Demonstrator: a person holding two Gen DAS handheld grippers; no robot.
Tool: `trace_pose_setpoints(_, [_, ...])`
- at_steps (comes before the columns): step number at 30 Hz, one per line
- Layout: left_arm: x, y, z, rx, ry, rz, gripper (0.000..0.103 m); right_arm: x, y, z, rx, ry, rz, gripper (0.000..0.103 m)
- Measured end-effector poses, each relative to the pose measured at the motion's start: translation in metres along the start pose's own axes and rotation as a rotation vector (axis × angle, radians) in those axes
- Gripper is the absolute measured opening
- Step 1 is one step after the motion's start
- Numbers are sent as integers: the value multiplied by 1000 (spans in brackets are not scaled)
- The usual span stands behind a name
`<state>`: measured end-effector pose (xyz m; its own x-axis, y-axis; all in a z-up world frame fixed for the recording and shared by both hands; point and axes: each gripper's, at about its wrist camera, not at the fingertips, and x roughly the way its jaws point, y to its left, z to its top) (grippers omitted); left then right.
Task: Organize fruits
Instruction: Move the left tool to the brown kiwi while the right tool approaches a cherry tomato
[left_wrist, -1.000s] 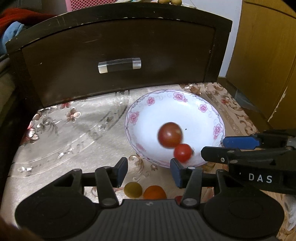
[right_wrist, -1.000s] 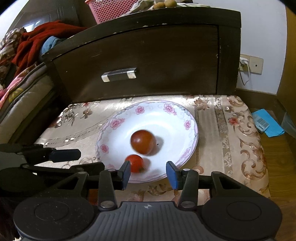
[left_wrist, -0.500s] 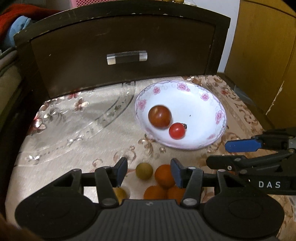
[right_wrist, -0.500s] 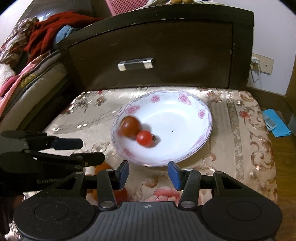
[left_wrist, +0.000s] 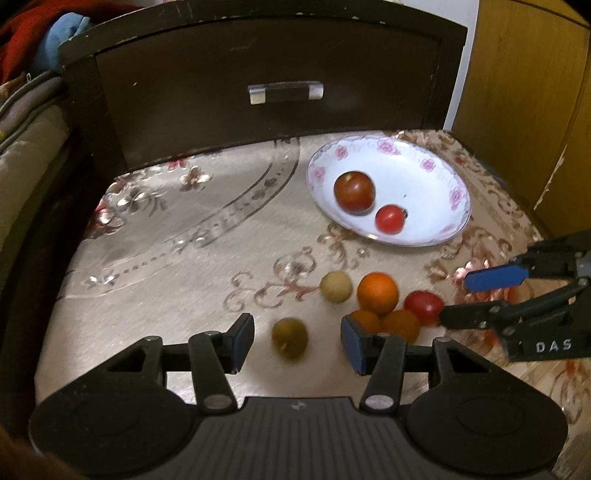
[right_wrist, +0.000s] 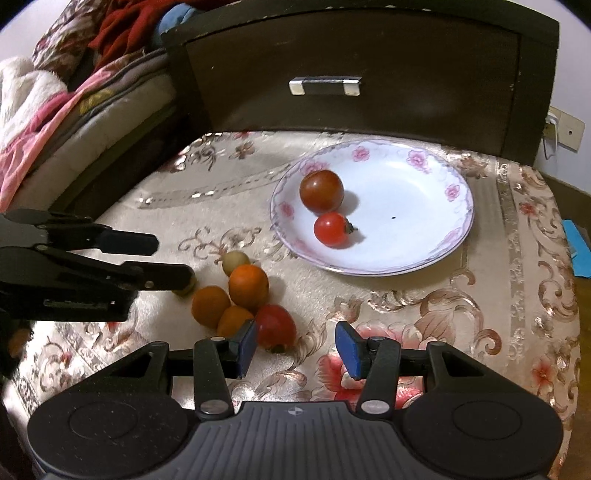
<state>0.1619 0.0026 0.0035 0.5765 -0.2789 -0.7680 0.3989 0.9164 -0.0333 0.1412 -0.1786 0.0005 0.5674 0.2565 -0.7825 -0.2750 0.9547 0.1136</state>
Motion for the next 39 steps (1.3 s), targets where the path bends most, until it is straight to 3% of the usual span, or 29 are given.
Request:
trace_pose_setpoints(9, [14,-1,-9,65,33,15,59,10,5,-6,-42,41,1,43])
trace_pose_setpoints(21, [35,0,-10,75,54,46,59,16,5,-5,-64,45,-4,43])
trace_pose_setpoints(29, [36,0,-5,50,49,8,42,24,8,-4,-84,61,14,43])
trace_pose_setpoints(39, [32,6,-11,43,68,-19,39,29,11,0,-127,42,3,44])
